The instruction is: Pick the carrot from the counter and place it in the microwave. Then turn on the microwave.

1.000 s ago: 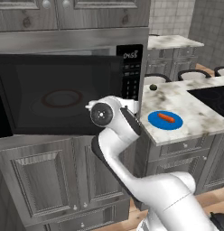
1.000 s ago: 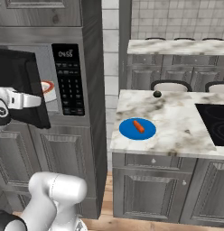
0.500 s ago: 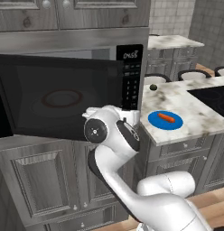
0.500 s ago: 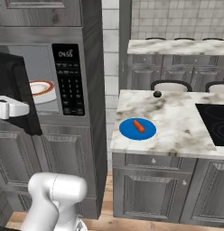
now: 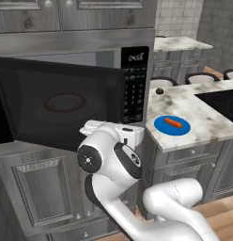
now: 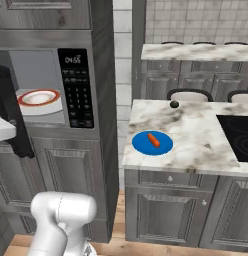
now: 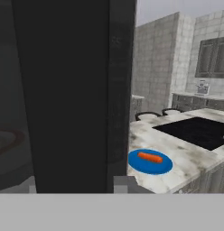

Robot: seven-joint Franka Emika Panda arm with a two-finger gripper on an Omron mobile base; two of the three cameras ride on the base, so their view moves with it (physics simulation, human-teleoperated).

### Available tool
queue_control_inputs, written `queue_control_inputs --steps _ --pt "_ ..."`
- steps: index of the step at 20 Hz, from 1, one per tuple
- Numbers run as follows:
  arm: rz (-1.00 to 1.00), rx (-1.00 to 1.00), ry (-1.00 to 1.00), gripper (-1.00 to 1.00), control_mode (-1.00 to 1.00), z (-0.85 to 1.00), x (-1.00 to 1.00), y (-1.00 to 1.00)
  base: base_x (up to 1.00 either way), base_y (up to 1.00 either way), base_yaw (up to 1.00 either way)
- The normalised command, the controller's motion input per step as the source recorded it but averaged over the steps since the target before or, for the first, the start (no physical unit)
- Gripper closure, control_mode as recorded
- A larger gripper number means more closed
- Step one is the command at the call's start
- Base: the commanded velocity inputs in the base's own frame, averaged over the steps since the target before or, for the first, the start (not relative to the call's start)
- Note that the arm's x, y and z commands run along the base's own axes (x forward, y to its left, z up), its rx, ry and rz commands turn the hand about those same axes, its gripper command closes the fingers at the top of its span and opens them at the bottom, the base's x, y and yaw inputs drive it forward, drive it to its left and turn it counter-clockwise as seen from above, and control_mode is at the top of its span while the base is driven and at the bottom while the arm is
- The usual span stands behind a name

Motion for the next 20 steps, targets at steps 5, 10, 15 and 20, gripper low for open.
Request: queue_control_inputs --steps 5,10,15,20 --pt "-0.04 0.0 -0.05 1.0 -1.0 0.0 -0.46 0.0 0.0 0.0 0.0" --pt "-0.04 0.0 -0.04 1.0 -1.0 0.0 -0.43 0.0 0.0 0.0 0.0" --pt "-0.02 0.0 -0.04 1.0 -1.0 0.0 -0.37 0.0 0.0 0.0 0.0" --pt "-0.01 0.0 -0.02 1.0 -1.0 0.0 -0.31 0.0 0.0 0.0 0.0"
